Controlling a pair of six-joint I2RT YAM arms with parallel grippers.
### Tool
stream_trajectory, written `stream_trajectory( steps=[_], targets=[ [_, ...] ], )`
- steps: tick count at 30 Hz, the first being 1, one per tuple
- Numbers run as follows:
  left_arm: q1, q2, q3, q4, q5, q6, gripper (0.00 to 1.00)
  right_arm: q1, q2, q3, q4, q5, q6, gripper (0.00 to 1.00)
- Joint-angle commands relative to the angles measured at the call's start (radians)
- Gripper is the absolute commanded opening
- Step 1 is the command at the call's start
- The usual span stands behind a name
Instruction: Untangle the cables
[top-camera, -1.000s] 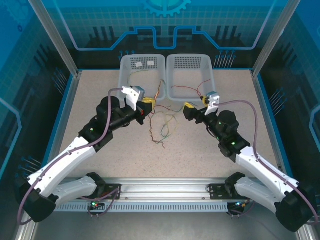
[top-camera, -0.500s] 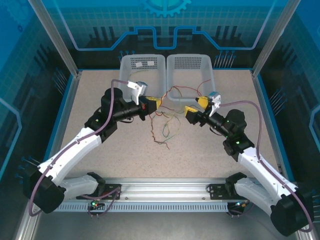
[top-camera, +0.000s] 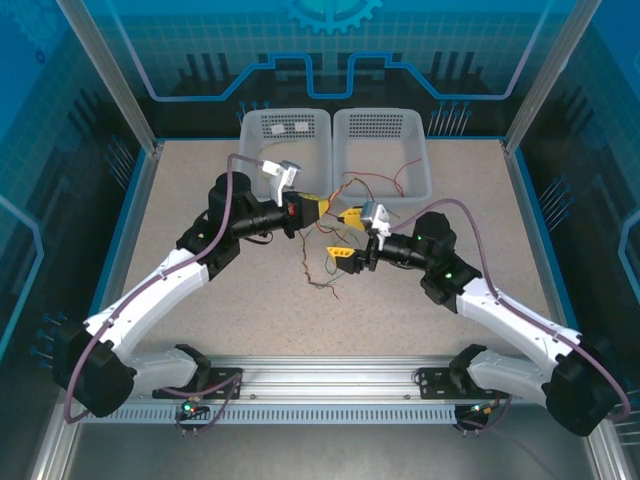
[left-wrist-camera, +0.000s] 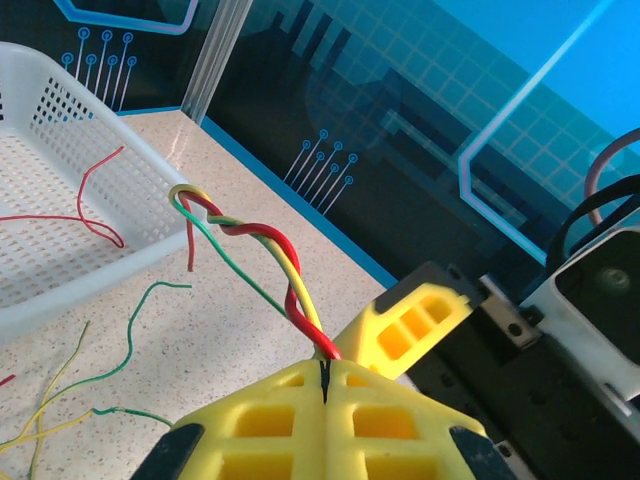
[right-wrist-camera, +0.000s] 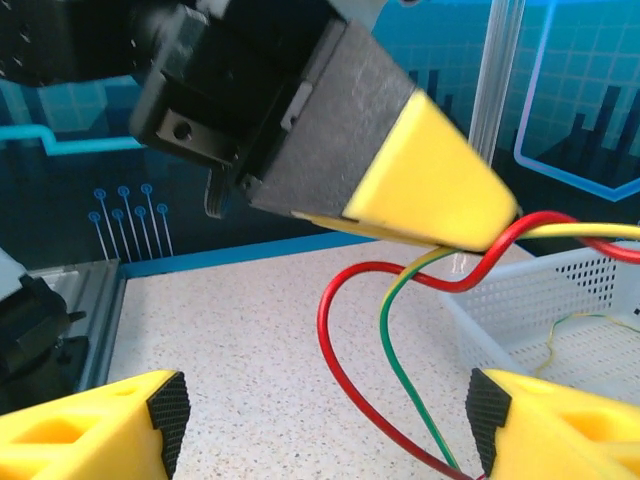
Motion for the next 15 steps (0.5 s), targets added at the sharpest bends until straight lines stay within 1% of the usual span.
stream_trajectory(
  steps=[1,4,6,7,8,9,10,13,15],
  targets=[
    [0.005,-0.003,0.039,0.022,0.035,-0.014,0.0,0.015,0.019,0.034,0.0,0.054,-0.096,0.77],
    [0.006,-0.004,0.039,0.013,0.035,-0.012,0.0,0.019,0.049,0.062,-0.023,0.03,-0.126,0.74],
    [0.005,-0.004,0.036,0.022,0.038,-0.017,0.0,0.021,0.081,0.091,-0.061,0.031,-0.148,0.69],
    [0.005,-0.004,0.033,0.025,0.039,-0.018,0.0,0.021,0.09,0.094,-0.061,0.031,-0.149,0.65],
    [0.005,-0.004,0.034,0.026,0.039,-0.017,0.0,0.021,0.095,0.092,-0.045,0.03,-0.147,0.57],
    [0.005,-0.004,0.033,0.026,0.039,-0.017,0.0,0.021,0.098,0.093,-0.035,0.024,-0.146,0.53],
    [0.006,-0.005,0.033,0.026,0.039,-0.016,0.0,0.023,0.101,0.097,-0.033,0.024,-0.146,0.51],
    [0.005,-0.005,0.031,0.026,0.044,-0.019,0.0,0.021,0.119,0.116,-0.042,0.031,-0.153,0.34],
    [0.005,-0.008,0.029,0.026,0.043,-0.018,0.0,0.021,0.127,0.122,-0.05,0.024,-0.158,0.26]
  ],
)
